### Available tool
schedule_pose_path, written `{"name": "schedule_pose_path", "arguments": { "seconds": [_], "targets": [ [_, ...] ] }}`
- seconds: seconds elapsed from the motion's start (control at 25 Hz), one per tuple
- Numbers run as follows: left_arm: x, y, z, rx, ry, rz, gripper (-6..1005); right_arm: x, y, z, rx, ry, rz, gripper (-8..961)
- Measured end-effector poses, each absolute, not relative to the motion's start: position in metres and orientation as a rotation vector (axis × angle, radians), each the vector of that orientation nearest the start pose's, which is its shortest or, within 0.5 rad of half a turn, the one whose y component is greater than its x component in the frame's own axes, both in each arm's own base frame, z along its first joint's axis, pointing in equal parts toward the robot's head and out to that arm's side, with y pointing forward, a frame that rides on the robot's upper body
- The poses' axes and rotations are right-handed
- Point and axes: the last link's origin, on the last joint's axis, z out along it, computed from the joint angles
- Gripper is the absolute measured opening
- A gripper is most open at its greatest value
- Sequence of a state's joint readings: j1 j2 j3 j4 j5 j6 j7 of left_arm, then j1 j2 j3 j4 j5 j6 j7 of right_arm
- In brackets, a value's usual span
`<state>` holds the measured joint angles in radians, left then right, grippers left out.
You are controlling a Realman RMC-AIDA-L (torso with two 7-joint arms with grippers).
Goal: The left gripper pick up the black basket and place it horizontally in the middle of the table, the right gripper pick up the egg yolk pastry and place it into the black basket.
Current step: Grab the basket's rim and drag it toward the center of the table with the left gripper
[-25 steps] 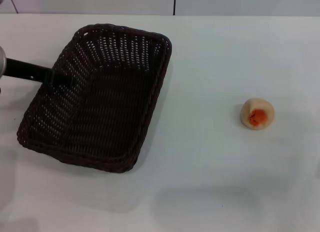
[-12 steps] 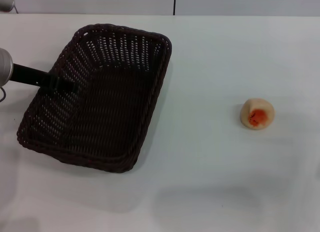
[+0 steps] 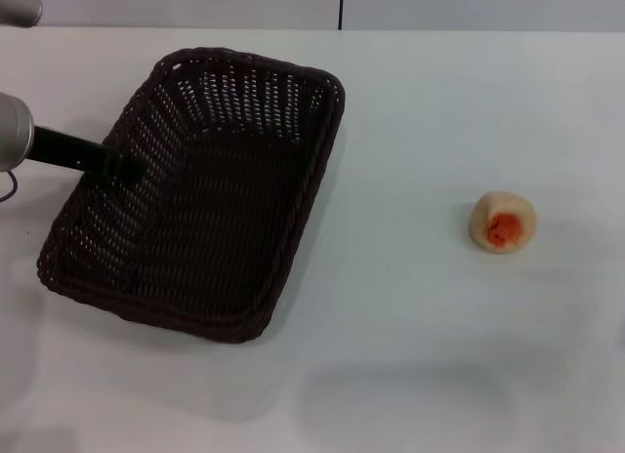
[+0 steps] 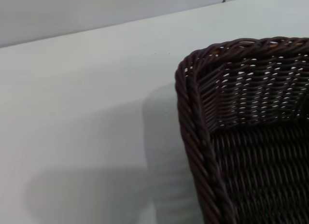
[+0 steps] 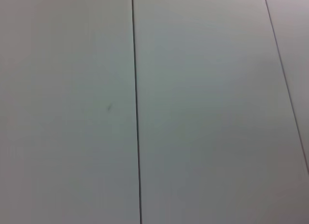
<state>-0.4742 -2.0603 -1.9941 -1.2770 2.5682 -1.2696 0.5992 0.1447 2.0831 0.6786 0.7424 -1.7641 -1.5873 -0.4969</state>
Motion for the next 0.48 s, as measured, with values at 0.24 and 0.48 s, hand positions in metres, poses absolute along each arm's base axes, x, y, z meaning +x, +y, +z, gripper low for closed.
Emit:
{"name": "schedule_pose_path", "arguments": {
  "seconds": [0.24, 0.48],
  "targets": [
    [-0.241, 0.383, 0.061, -2.221, -1.055, 0.106, 235, 0.289, 0.254, 0.018, -0.967, 0.391, 0.683, 527],
    [-0.22, 0.387, 0.076, -2.256, -0.906, 0.01, 214, 0.291, 0.252, 0.019, -0.962, 0.395, 0.686, 527]
  ]
}}
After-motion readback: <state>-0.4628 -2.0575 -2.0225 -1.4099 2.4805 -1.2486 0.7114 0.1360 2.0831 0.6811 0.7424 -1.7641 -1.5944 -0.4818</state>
